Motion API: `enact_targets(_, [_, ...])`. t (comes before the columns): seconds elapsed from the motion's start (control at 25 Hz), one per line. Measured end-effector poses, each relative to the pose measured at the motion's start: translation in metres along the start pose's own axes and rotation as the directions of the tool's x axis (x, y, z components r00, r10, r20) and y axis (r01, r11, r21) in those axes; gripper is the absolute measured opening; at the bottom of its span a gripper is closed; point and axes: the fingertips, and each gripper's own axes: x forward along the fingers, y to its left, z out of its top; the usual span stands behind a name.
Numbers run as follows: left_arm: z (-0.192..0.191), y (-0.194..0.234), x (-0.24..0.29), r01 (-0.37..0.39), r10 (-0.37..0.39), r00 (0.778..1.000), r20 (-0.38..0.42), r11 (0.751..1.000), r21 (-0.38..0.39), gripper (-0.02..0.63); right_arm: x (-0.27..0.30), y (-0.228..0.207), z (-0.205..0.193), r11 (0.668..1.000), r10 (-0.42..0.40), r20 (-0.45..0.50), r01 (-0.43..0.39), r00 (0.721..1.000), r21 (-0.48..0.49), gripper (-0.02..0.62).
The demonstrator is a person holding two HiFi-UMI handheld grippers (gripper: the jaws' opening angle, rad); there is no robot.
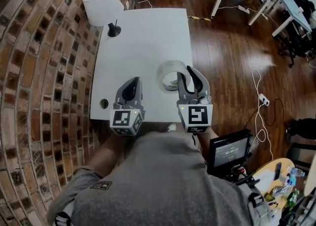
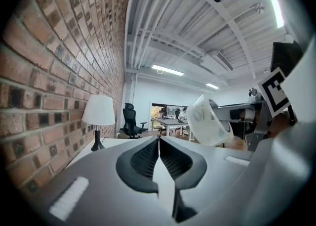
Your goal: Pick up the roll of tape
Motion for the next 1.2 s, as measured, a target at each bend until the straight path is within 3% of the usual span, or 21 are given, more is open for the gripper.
enact_targets(0.32, [0.015, 0.027, -0.065, 0.041, -0.040, 0.999, 0.036, 0.999, -0.012, 0.005, -0.050, 0.055, 0.005, 0.997, -0.079, 0.000, 0.079, 0.997, 0.023, 0.115])
enact_targets(0.6, [0.004, 0.041, -0.110, 0.079, -0.078, 0.997, 0.021, 0.997, -0.023, 0.004, -0.091, 0.097, 0.001, 0.991, -0.123, -0.020, 0.124, 0.992, 0.056, 0.117])
enact_targets(1.2, [0.026, 0.020, -0.134, 0.052, -0.049, 0.995, 0.085, 0.998, -0.038, 0.003, -0.122, 0.092, 0.002, 0.995, -0.096, -0.010, 0.096, 0.995, 0.011, 0.118])
